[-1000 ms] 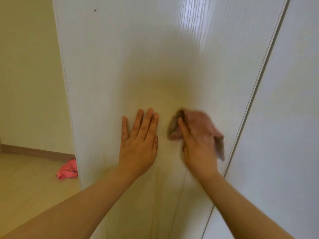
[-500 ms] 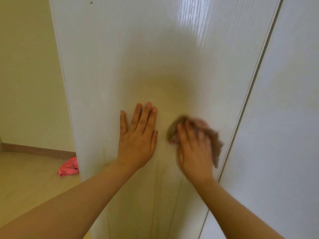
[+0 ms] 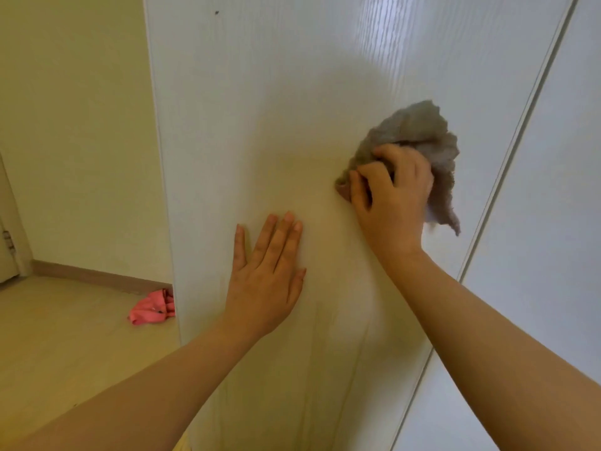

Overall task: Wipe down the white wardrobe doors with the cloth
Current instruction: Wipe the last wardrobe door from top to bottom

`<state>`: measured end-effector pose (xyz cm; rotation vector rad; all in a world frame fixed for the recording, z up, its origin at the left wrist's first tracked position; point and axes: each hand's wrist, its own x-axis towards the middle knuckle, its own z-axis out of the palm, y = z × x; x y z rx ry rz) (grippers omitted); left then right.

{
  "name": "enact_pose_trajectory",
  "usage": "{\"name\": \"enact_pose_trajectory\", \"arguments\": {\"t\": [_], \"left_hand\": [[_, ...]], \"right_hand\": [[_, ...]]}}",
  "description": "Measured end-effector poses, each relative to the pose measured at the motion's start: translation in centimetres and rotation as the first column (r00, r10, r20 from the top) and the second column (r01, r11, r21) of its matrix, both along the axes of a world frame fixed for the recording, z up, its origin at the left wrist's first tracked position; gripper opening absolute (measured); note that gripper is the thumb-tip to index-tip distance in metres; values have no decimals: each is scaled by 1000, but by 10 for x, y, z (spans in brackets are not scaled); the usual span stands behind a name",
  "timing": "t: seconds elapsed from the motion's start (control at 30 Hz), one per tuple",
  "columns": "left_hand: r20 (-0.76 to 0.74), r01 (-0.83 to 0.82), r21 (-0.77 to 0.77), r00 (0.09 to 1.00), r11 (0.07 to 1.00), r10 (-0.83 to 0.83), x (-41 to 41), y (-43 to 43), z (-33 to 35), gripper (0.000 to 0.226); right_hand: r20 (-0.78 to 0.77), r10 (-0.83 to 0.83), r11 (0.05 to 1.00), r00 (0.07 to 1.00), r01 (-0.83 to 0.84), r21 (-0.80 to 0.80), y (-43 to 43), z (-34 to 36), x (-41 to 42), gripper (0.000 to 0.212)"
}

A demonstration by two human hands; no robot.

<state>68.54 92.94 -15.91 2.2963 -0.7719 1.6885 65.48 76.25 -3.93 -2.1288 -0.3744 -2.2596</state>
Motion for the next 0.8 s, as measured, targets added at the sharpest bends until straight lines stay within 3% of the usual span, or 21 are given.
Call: {"name": "enact_pose_trajectory", "arguments": {"t": [0.1, 0.17, 0.2, 0.23, 0.3, 0.33, 0.4, 0.43, 0.5, 0.53, 0.57, 0.6, 0.63, 0.67, 0.7, 0.73, 0.77, 0.8], "left_hand": [[1, 9, -8, 1000, 1000, -9, 1, 2, 1, 65], [10, 17, 4, 1000, 1000, -17, 3, 4, 1, 68], [15, 15, 6, 1000, 1000, -15, 4, 4, 2, 69], [20, 9, 2, 1000, 1000, -9, 5, 5, 3, 69], [20, 4, -18, 1000, 1000, -3, 7, 6, 8, 66], [21, 6, -30, 1000, 1000, -6, 8, 6, 9, 64], [16, 21, -43, 1000, 999, -21, 9, 6, 11, 62], [13, 23, -47, 1000, 999, -22, 10, 6, 10, 62], [8, 15, -46, 1000, 999, -14, 14, 8, 8, 64], [7, 16, -37, 1000, 999, -15, 15, 10, 5, 66], [7, 21, -23, 1000, 1000, -21, 16, 13, 2, 69], [8, 27, -5, 1000, 1000, -27, 18, 16, 1, 70], [2, 26, 1, 1000, 1000, -26, 18, 19, 0, 70], [0, 21, 0, 1000, 1000, -21, 19, 21, 1, 70], [-4, 13, 0, 1000, 1000, -13, 18, 22, 3, 68], [-10, 8, -1, 1000, 1000, -8, 17, 21, 5, 66], [-18, 5, -3, 1000, 1000, -5, 16, 21, 7, 64], [-26, -2, -3, 1000, 1000, 2, 15, 21, 8, 62]], "right_hand": [[-249, 37, 967, 968, -98, -236, 1, -57, -4, 7], [-460, 14, 966, 888, -131, -224, 3, -58, -13, 13], [-486, 10, 976, 874, -113, -184, 4, -41, -15, 15], [-430, -20, 984, 903, -59, -170, 4, -19, -13, 15], [-144, -165, 980, 976, 146, -134, 2, 30, -8, 26], [-6, -253, 962, 967, 251, -109, 1, 47, -6, 32], [58, -326, 937, 944, 331, -109, 2, 44, 6, 39], [-3, -316, 935, 949, 311, -172, 6, 30, 10, 41], [-273, -260, 924, 926, 156, -349, 9, -25, 17, 41], [-555, -175, 943, 813, -23, -331, 10, -51, 11, 40], [-708, -142, 937, 691, -136, -321, 11, -68, 2, 43], [-728, -193, 878, 658, -215, -427, 9, -76, -5, 45], [-815, -146, 845, 561, -358, -397, 6, -79, -8, 37], [-866, -84, 814, 493, -467, -345, 6, -69, -11, 30], [-888, 87, 835, 451, -519, -181, 6, -56, -13, 27], [-816, 170, 854, 552, -496, -157, 5, -38, -14, 22], [-651, 135, 889, 747, -382, -254, 8, -16, -9, 21], [-483, 48, 927, 874, -219, -304, 11, 0, -2, 25]]}}
